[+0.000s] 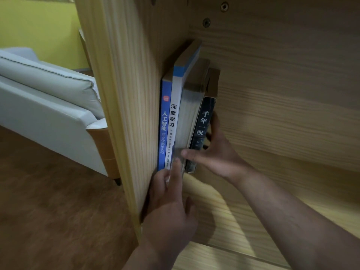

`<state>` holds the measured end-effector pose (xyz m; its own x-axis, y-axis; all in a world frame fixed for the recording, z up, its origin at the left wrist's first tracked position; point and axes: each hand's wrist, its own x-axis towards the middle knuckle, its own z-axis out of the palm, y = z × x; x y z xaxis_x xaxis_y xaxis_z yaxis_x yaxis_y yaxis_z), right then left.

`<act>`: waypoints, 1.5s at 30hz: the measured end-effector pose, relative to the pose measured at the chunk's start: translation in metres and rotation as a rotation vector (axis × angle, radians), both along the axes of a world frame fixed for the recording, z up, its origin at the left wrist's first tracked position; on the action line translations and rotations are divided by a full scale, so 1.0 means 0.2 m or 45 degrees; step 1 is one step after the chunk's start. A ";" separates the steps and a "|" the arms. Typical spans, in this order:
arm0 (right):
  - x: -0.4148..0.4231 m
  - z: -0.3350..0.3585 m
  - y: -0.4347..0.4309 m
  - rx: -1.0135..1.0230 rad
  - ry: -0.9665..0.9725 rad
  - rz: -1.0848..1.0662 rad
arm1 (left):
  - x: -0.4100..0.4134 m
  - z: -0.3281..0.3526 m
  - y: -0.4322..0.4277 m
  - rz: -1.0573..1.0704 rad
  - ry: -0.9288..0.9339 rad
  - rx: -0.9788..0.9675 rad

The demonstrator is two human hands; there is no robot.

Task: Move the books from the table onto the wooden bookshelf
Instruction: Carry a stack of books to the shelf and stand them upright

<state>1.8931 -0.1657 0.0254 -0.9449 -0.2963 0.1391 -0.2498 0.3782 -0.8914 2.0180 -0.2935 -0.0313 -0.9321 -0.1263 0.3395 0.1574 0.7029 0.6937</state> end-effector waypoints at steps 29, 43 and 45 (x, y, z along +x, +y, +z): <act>0.01 0.16 0.13 0.312 0.081 -0.012 | 0.01 0.09 -0.01 -0.017 0.026 0.091; 0.29 0.10 0.28 0.551 0.035 -0.232 | 0.16 0.30 -0.01 0.022 -0.342 0.252; 0.34 0.12 0.31 0.611 0.004 -0.215 | 0.20 0.32 -0.02 0.006 -0.379 0.213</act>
<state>1.9605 -0.1029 0.0504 -0.9849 -0.1709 0.0277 -0.1524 0.7802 -0.6067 2.0571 -0.2979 0.0319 -0.9865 -0.1615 0.0271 -0.0719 0.5758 0.8144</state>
